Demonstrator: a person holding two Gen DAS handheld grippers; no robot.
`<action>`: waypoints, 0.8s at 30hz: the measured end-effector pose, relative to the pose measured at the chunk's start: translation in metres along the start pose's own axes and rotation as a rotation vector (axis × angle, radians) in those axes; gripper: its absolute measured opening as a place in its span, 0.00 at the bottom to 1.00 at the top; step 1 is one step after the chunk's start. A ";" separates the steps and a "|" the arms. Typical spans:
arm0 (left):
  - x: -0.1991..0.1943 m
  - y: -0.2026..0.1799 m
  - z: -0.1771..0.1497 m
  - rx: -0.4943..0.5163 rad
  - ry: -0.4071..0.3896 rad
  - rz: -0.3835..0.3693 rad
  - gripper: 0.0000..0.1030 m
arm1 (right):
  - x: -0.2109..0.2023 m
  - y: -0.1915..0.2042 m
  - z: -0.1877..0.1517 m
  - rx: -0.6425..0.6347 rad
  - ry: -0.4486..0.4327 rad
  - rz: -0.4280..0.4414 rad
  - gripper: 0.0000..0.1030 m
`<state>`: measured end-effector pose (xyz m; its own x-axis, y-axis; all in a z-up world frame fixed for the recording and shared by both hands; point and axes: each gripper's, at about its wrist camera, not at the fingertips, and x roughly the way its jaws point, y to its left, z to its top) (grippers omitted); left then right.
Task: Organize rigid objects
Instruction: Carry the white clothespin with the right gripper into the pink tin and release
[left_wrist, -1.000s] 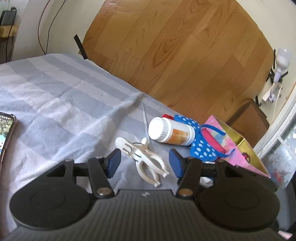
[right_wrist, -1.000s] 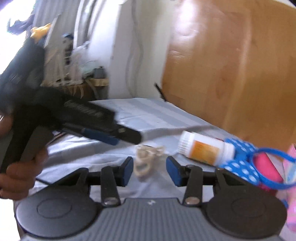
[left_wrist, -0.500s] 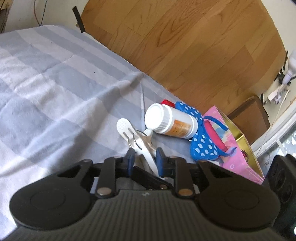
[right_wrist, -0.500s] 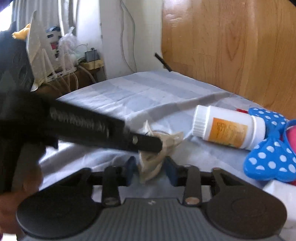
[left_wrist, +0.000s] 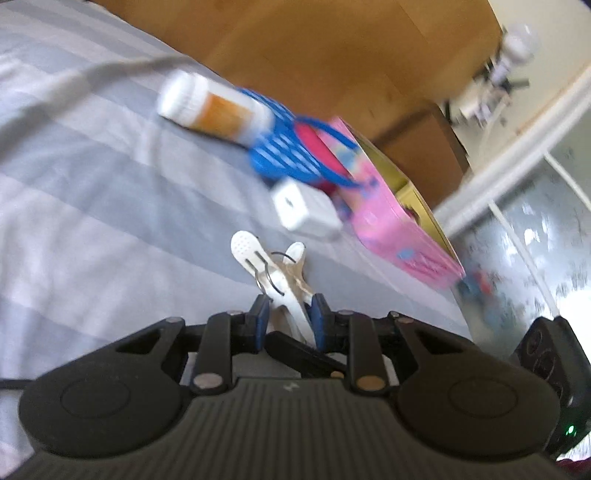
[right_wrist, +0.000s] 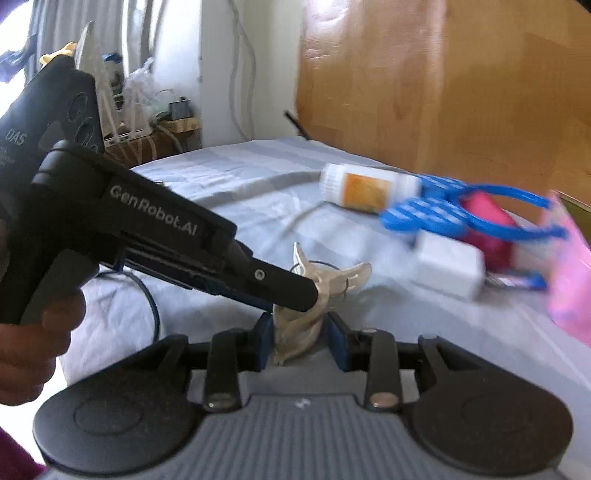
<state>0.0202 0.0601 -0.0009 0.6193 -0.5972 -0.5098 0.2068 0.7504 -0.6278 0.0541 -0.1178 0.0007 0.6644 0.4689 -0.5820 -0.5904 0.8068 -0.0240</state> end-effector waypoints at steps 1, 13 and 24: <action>0.008 -0.009 -0.001 0.022 0.018 -0.007 0.26 | -0.005 -0.002 -0.004 0.010 -0.003 -0.020 0.31; 0.120 -0.138 -0.032 0.313 0.210 -0.117 0.27 | -0.091 -0.099 -0.069 0.297 -0.038 -0.264 0.31; 0.177 -0.240 -0.040 0.559 0.218 -0.198 0.28 | -0.154 -0.169 -0.105 0.446 -0.145 -0.482 0.31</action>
<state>0.0500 -0.2370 0.0363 0.3726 -0.7397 -0.5604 0.7027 0.6193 -0.3502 0.0031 -0.3641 0.0090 0.8793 0.0375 -0.4748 0.0130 0.9946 0.1026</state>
